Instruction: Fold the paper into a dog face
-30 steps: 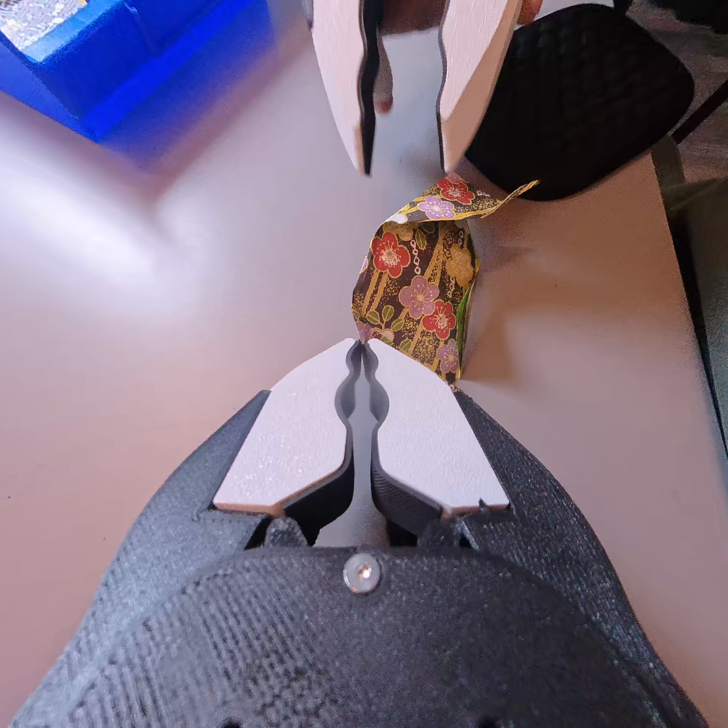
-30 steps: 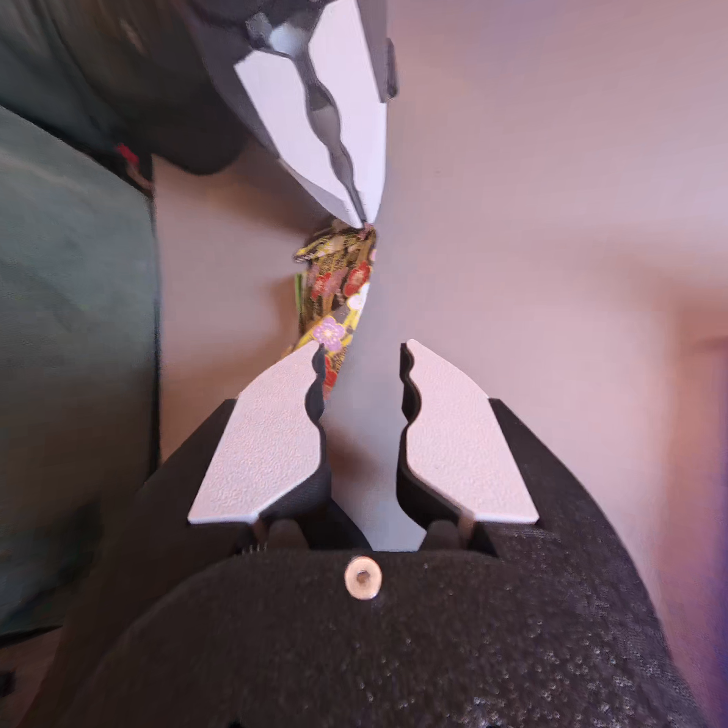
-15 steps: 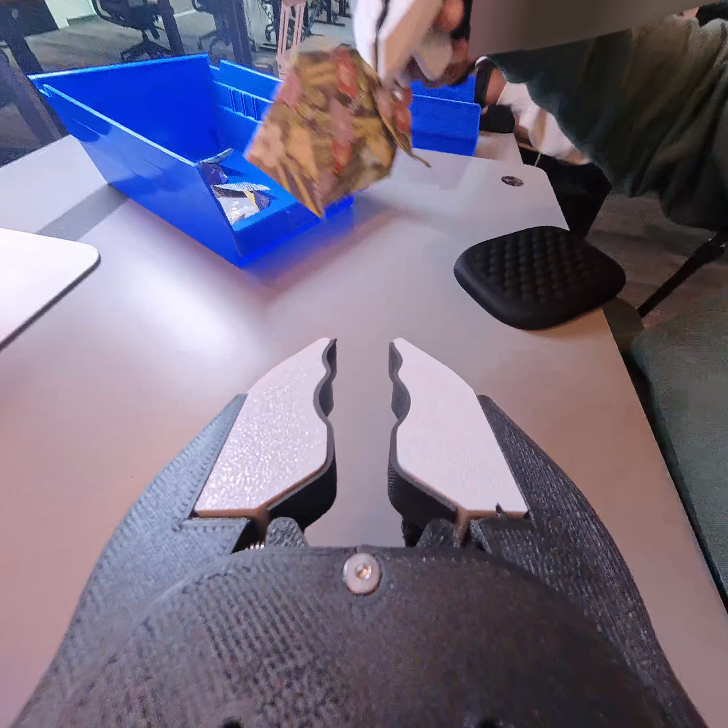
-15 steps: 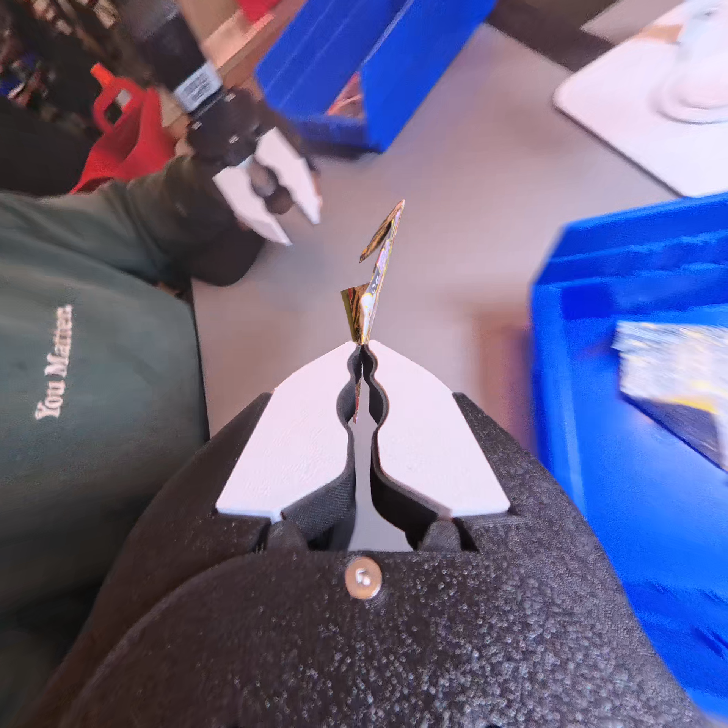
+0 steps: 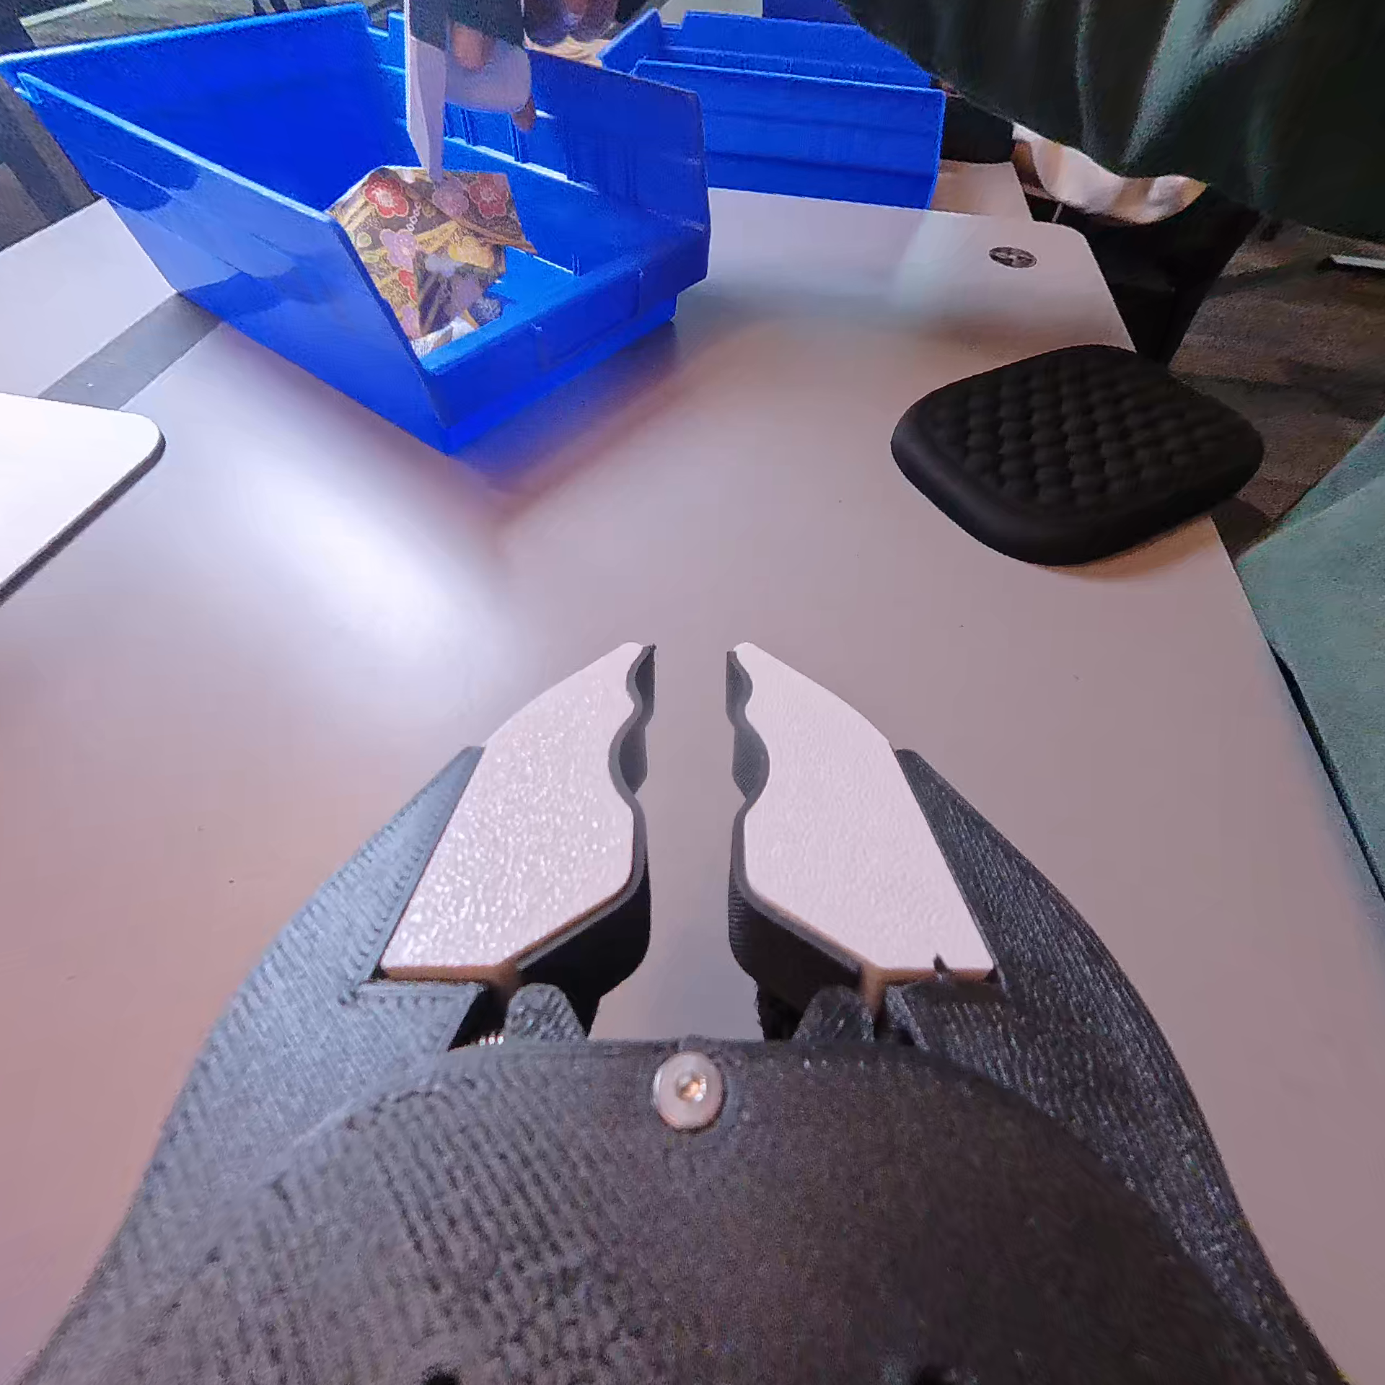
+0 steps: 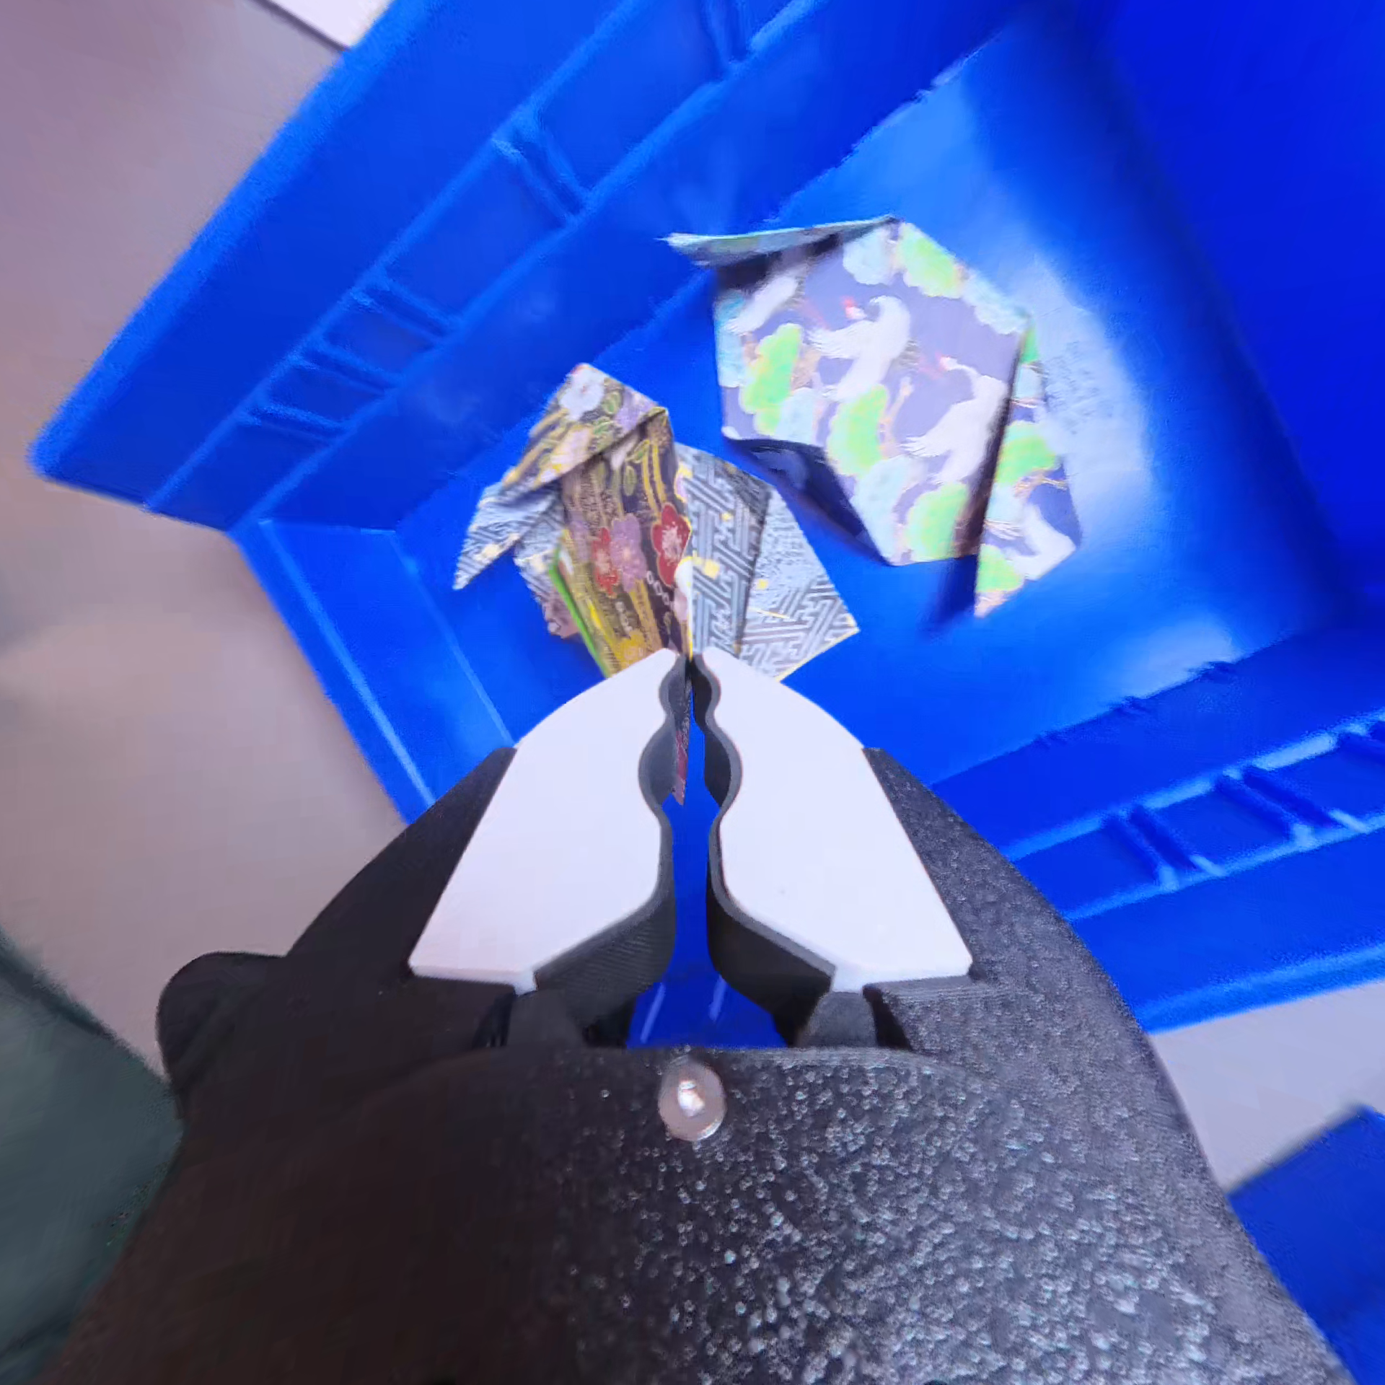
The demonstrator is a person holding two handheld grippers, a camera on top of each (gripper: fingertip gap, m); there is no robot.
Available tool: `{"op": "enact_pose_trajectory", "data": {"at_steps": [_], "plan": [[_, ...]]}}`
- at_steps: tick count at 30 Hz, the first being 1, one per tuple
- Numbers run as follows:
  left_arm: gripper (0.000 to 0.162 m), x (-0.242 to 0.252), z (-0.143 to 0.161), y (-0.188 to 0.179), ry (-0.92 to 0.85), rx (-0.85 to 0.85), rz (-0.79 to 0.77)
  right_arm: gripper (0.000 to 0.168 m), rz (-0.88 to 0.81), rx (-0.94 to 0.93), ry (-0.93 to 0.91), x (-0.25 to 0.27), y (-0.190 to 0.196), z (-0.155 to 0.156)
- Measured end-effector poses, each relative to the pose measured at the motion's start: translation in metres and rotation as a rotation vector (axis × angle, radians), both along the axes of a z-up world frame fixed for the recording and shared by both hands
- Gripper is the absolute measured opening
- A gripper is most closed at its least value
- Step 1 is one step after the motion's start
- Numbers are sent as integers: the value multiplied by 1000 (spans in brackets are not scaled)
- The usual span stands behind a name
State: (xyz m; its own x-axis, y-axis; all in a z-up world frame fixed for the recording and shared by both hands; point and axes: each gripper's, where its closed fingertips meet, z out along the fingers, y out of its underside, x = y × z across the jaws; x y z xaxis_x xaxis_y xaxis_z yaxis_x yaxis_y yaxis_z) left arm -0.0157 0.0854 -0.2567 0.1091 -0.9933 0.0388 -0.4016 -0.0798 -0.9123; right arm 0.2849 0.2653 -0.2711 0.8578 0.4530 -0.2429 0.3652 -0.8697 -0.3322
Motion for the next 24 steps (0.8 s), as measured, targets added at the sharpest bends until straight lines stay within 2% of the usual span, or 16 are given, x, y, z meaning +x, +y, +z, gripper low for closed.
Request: {"op": "enact_pose_trajectory", "data": {"at_steps": [2,4,6,8,11,15,18,21,24], "plan": [[18,-1,-3,2,4,-10,3,7,5,4,-100,9,6,-5],[18,-2,-5,4,5,-12,7,20,8,31,-141,11,12,-4],[18,-3,-5,6,-3,-10,15,26,11,95,-169,14,19,3],[19,-4,-4,10,-14,-2,32,27,27,215,-133,7,26,20],[21,-6,-2,16,-30,11,59,30,73,456,-23,-20,24,62],[22,-10,4,23,-48,32,102,36,144,775,83,-63,-11,115],[24,-16,9,31,-48,54,150,42,183,938,130,-94,-50,131],[28,-31,27,47,-64,107,236,47,194,1020,192,-123,-87,124],[29,-71,65,75,-99,227,403,49,207,1065,228,-144,-111,104]]}}
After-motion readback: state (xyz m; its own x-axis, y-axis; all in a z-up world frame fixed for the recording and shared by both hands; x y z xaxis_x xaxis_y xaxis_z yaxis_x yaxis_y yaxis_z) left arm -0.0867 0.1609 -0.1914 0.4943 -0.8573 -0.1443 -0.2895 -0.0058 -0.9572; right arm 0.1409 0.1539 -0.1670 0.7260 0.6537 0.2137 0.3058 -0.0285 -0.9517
